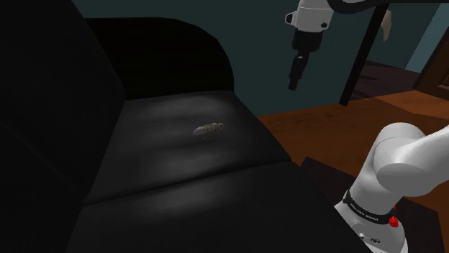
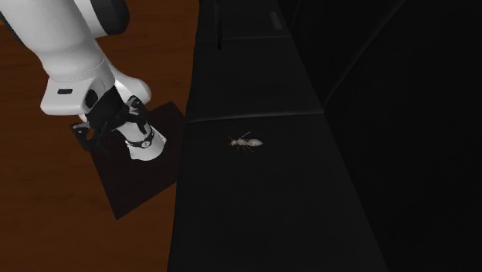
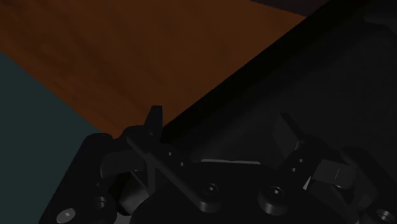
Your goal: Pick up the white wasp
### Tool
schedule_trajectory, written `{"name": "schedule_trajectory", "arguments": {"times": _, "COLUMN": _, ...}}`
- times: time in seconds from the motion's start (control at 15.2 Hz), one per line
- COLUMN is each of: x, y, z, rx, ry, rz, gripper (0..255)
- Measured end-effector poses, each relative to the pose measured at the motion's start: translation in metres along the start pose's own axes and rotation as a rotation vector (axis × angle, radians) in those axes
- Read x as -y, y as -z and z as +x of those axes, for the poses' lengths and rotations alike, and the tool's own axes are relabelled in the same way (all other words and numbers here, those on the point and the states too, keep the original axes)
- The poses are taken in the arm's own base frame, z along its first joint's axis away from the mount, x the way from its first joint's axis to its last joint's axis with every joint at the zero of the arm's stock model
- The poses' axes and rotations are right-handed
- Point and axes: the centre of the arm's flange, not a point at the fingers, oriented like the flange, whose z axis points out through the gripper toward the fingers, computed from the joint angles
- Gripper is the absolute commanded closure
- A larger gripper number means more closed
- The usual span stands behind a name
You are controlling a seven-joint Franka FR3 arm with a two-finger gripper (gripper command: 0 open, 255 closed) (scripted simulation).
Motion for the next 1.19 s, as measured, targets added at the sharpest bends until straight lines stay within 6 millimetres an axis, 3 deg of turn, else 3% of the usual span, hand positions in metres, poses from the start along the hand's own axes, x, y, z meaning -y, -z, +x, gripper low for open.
{"name": "schedule_trajectory", "arguments": {"times": 0.13, "x": 0.004, "y": 0.000, "z": 0.004, "rx": 0.001, "ry": 0.000, "rz": 0.002, "gripper": 0}}
{"name": "schedule_trajectory", "arguments": {"times": 0.4, "x": 0.037, "y": -0.005, "z": 0.032, "rx": 0.011, "ry": 0.003, "rz": 0.014, "gripper": 0}}
{"name": "schedule_trajectory", "arguments": {"times": 1.19, "x": 0.155, "y": -0.021, "z": 0.133, "rx": 0.044, "ry": 0.013, "rz": 0.059, "gripper": 0}}
